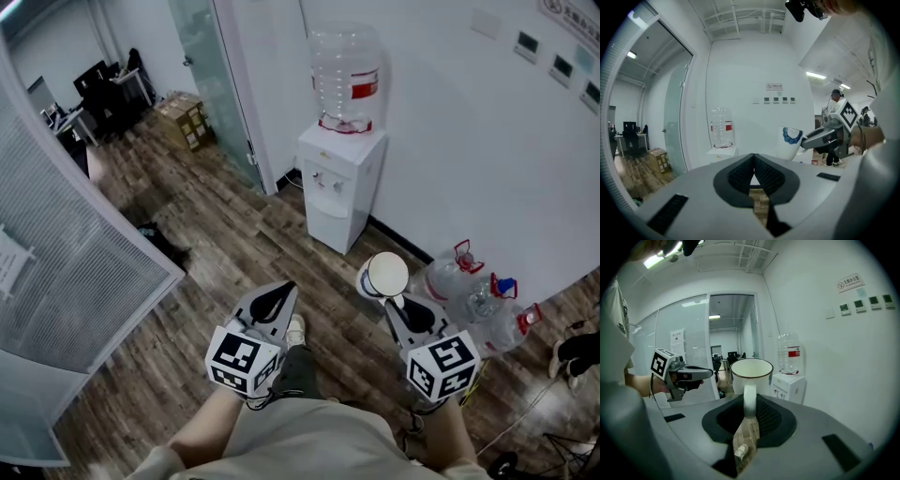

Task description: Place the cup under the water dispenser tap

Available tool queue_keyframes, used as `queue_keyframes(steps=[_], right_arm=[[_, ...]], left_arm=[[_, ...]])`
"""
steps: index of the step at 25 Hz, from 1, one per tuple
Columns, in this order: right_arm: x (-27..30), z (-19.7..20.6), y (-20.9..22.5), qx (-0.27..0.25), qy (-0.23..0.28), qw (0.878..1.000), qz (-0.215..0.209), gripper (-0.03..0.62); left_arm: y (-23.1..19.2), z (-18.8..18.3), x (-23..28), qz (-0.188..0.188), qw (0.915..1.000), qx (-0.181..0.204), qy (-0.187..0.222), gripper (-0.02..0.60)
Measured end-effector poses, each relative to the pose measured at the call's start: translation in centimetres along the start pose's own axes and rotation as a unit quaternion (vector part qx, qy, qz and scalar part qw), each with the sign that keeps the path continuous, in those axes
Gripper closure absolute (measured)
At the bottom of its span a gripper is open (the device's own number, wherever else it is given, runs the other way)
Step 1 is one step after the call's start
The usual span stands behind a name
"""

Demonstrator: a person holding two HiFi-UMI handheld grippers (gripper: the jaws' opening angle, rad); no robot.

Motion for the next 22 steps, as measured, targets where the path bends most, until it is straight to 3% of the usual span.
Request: queue_keyframes(steps=[11,22], right_arm=[[11.3,-3.1,3.2,0.01,-0.035,0.999,0.01,0.528],[24.9,-9.2,7.1,0.018,-0.059,0.998,0.029,0.528]], left_arm=[[-10.7,-1.3,7.8,0.019,0.9996,-0.013,-0.014,0.575],[-23.8,-4.6,17.1,0.049,0.9982,-0.006,-0.033,0.575]])
Point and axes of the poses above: the fingertips, and each gripper's own axes: x forward along the fingers, y to its right, z out of its underside, the point moved 9 cm from there along -x, backward along the fingers, and after that the axes turned 6 degrees about -x, right-handed, at the moved point
